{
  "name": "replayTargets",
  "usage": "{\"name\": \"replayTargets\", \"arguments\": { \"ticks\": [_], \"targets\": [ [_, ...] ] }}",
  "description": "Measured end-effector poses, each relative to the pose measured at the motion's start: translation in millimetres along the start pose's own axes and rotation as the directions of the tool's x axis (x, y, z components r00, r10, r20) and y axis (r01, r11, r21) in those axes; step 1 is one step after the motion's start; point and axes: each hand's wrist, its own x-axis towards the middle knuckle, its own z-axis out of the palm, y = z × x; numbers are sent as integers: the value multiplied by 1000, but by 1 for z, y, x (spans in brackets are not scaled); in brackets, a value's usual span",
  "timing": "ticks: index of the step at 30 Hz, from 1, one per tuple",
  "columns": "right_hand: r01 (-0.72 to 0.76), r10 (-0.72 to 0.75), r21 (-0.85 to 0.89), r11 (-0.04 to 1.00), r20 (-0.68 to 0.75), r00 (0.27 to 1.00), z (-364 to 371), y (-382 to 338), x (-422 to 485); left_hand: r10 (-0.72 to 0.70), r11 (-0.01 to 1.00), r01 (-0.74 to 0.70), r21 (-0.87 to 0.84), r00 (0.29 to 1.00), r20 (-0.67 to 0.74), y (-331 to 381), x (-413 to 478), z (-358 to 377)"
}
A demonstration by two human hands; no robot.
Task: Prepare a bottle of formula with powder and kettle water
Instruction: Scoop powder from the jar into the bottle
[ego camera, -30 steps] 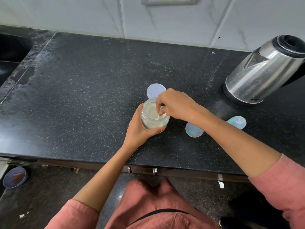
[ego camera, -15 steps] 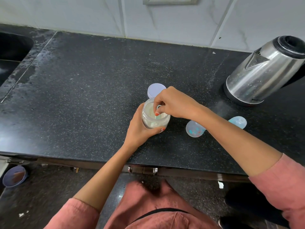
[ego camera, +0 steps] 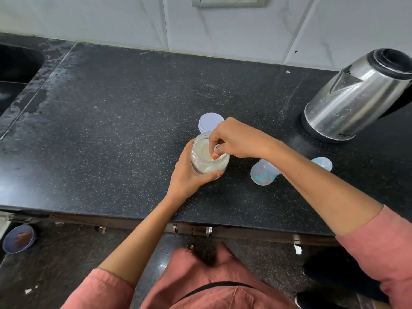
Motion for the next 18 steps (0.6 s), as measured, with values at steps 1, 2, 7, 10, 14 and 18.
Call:
{"name": "replayTargets", "arguments": {
  "ticks": [1, 2, 7, 10, 14, 18],
  "targets": [
    [1, -1, 13, 1000, 4, 1000, -1, 0, 0, 0, 1000, 0, 3, 1000, 0, 0, 0, 0],
    [0, 0, 28, 1000, 6, 1000, -1, 0, 0, 2, 1000, -2, 6, 1000, 1, 0, 0, 0],
    [-25, 26, 100, 995, -12, 1000, 0, 2, 0, 9, 1000, -9, 16, 1000, 1, 0, -1, 0],
    [-38, 40, 119, 992, -15, 999, 0, 2, -1, 9, 1000, -9, 21, 1000, -2, 0, -1, 0],
    [-76, 82, 164, 984, -29, 996, 1, 1, 0, 10, 1000, -10, 22, 1000, 1, 0, 0, 0],
    [-132, 161, 260, 957, -94, 982, 2, 5, 2, 6, 1000, -6, 26, 1000, -2, 0, 0, 0]
  ]
}}
